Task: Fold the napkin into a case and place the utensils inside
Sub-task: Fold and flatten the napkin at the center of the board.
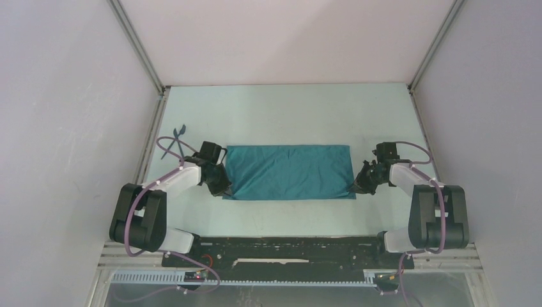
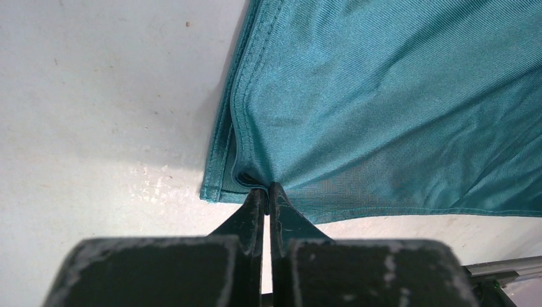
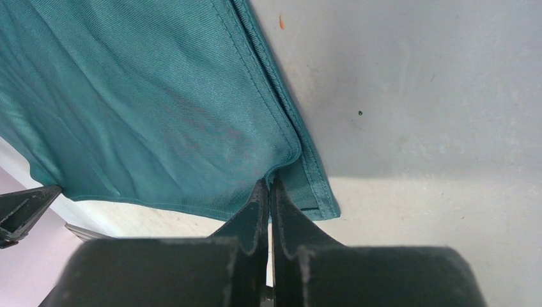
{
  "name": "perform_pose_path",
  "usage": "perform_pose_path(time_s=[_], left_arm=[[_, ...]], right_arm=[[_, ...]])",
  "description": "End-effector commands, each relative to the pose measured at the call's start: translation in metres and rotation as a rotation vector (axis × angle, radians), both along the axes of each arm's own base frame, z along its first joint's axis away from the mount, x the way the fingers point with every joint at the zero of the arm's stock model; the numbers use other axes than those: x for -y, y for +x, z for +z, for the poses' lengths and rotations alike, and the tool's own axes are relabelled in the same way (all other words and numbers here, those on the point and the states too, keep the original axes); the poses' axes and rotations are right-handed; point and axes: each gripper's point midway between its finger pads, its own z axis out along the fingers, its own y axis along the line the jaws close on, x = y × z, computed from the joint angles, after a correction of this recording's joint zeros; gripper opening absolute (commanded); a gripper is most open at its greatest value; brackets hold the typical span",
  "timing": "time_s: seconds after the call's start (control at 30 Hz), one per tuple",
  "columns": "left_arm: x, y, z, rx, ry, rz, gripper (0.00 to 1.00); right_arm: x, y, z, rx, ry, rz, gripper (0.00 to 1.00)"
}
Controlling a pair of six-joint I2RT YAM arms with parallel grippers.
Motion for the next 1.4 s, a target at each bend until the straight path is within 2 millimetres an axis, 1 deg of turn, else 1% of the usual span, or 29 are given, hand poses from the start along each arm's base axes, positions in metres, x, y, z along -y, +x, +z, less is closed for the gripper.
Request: perform_pose_path(time_s=[0.0, 0.17, 0.4, 0.43, 0.47, 0.6, 0.73, 0.77, 0.8, 0.93, 1.07, 1.13, 1.17, 1.2, 1.23, 1.3, 1.37], left_arm=[[0.000, 0.005, -0.001, 0.016, 0.012, -0.005, 0.00], [-0.001, 0.007, 0.001, 0.022, 0.016, -0.004, 0.00], [-0.009, 0.005, 0.008, 0.043, 0.052, 0.007, 0.02], [-0.011, 0.005, 0.009, 0.048, 0.061, 0.011, 0.04], [-0.013, 0.005, 0.011, 0.054, 0.069, 0.015, 0.08], [-0.014, 0.001, 0.016, 0.052, 0.071, 0.012, 0.24], [-0.018, -0.008, 0.030, 0.079, 0.073, 0.017, 0.41], [-0.020, -0.010, 0.033, 0.087, 0.081, 0.018, 0.44], [-0.022, -0.011, 0.036, 0.092, 0.091, 0.019, 0.47], [-0.024, -0.007, 0.051, 0.119, 0.099, 0.015, 0.50], [-0.017, 0.001, 0.062, 0.158, 0.062, -0.001, 0.51], [-0.009, 0.008, 0.062, 0.177, 0.025, -0.016, 0.51], [-0.004, 0.012, 0.058, 0.170, 0.005, -0.023, 0.51], [0.001, 0.014, 0.056, 0.172, -0.017, -0.031, 0.51], [0.004, 0.016, 0.049, 0.153, -0.029, -0.032, 0.51], [0.005, 0.018, 0.035, 0.131, -0.025, -0.025, 0.52], [0.002, 0.015, 0.020, 0.108, -0.005, -0.020, 0.52]], right_arm=[[0.004, 0.004, -0.004, 0.014, -0.016, -0.004, 0.00], [0.003, 0.004, -0.005, 0.010, -0.014, -0.002, 0.00], [0.004, 0.002, -0.005, 0.014, -0.022, 0.000, 0.00], [0.004, 0.002, -0.005, 0.016, -0.020, -0.002, 0.00], [0.004, 0.001, -0.005, 0.014, -0.019, -0.002, 0.00], [0.003, -0.001, -0.004, 0.009, -0.017, -0.002, 0.01], [0.004, -0.005, -0.001, 0.006, -0.023, -0.017, 0.10], [0.005, -0.006, 0.001, 0.007, -0.025, -0.023, 0.14], [0.005, -0.006, 0.002, 0.008, -0.027, -0.028, 0.21], [0.008, -0.009, 0.013, 0.027, -0.042, -0.049, 0.40], [0.010, -0.012, 0.027, 0.057, -0.075, -0.061, 0.50], [0.009, -0.008, 0.036, 0.106, -0.093, -0.049, 0.57], [0.004, -0.005, 0.040, 0.132, -0.078, -0.033, 0.61], [0.001, -0.001, 0.044, 0.153, -0.060, -0.022, 0.63], [-0.005, 0.001, 0.047, 0.163, -0.045, 0.001, 0.65], [-0.016, 0.003, 0.046, 0.159, -0.027, 0.049, 0.68], [-0.025, 0.005, 0.039, 0.139, 0.006, 0.085, 0.70]])
